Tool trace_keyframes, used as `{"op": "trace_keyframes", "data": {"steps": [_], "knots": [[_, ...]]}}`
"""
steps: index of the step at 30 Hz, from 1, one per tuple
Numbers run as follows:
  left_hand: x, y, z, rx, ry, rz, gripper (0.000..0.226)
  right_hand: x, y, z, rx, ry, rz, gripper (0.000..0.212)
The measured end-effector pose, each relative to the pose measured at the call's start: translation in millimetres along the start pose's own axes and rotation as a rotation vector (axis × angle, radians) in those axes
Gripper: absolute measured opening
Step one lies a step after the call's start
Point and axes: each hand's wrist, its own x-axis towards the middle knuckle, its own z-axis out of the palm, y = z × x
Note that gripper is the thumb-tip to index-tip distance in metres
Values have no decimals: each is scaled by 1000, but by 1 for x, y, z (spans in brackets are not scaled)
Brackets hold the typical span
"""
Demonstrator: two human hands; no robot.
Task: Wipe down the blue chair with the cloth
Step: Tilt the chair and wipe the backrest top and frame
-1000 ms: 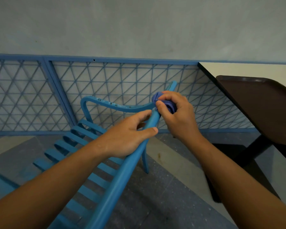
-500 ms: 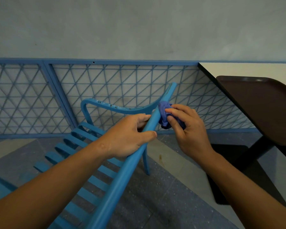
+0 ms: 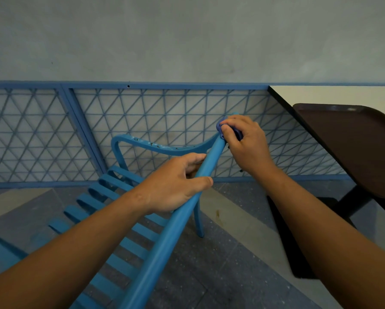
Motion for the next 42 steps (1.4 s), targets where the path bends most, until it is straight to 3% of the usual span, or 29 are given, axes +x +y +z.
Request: {"op": "trace_keyframes", "data": {"steps": [8, 19, 26, 33, 42], "knots": [[-3, 3, 3, -37, 34, 36, 50, -61, -28, -5, 143, -11, -88, 16], [8, 7, 0, 42, 24, 18, 53, 8, 6, 1, 103, -14, 51, 14], [13, 9, -1, 120, 40, 1, 53, -33, -22, -1, 91, -20, 1, 15], [23, 25, -1, 240, 51, -26, 15, -40, -25, -8, 120, -88, -36, 17], [57, 27, 6, 211, 87, -7, 42, 18, 12, -12, 64, -106, 87, 16]]}}
